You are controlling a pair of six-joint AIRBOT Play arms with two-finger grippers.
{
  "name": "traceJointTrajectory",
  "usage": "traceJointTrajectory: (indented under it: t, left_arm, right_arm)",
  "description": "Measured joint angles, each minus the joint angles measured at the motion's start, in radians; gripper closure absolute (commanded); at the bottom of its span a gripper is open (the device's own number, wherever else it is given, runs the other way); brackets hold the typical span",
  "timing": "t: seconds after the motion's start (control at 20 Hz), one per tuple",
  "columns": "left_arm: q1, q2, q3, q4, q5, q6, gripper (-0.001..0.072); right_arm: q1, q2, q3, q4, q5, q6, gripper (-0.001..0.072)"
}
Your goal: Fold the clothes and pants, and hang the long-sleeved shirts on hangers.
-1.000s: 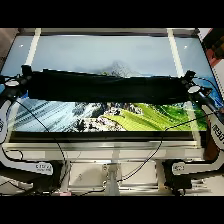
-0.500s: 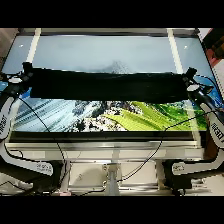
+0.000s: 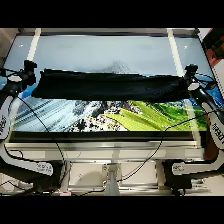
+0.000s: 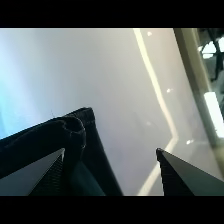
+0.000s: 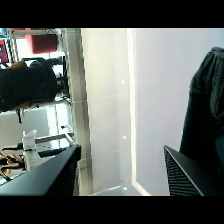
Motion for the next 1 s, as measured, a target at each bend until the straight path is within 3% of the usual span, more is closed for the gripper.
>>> traceJointTrajectory:
  t: [0.15,0.25,0.4,0.65,0.85,1.0]
  left_arm:
    - [0.04,0.018,0.015,0.156,-0.137,0.047,0.0079]
    - [0.085,0.016,0.049,0.238,-0.266,0.06,0.0077]
    - [0.174,-0.023,0.157,0.332,-0.505,0.076,0.0008]
    - [0.275,-0.174,0.425,0.39,-0.902,0.163,0.0009]
    - [0.288,-0.321,0.613,0.399,-1.086,0.209,0.001]
    - [0.28,-0.407,0.69,0.359,-1.146,0.268,0.001]
  right_arm:
    - [0.0,0.023,0.0,-0.119,0.027,-0.016,0.0123]
    - [-0.005,0.041,0.002,-0.186,0.076,-0.081,0.0123]
    - [-0.035,0.064,0.035,-0.24,0.243,-0.287,0.0124]
    - [-0.114,0.078,0.121,-0.27,0.582,-0.605,0.0127]
    - [-0.149,0.08,0.145,-0.282,0.711,-0.693,0.0128]
    - [-0.157,0.081,0.151,-0.284,0.75,-0.718,0.0128]
